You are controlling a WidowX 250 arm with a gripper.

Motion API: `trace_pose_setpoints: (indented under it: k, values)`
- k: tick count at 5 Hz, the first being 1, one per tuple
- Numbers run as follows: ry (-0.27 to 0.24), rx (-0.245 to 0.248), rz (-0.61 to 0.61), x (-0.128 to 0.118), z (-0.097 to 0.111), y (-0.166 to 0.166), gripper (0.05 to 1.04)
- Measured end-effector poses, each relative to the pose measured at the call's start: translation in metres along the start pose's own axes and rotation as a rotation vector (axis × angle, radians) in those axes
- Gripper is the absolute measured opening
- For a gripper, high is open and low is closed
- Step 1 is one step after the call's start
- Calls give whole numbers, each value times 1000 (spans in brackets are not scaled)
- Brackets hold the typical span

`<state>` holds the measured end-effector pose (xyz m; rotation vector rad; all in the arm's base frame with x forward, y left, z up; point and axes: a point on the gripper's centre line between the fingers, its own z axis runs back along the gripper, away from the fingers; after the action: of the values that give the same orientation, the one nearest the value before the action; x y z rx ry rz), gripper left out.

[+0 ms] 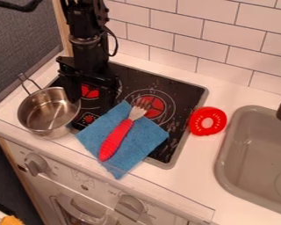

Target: Moved the red object to the upper left corner of the burner

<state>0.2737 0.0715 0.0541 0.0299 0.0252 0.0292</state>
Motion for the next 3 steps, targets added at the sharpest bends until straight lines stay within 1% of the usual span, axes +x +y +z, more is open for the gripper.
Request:
trace_pose_setpoints:
  k: [1, 2, 3]
  values:
    - [25, -10, -1, -1, -7, -2, 1001]
    - [7, -29, -59, 5, -6, -19, 1001]
    - [-52, -37, -166, 24, 6, -53, 1001]
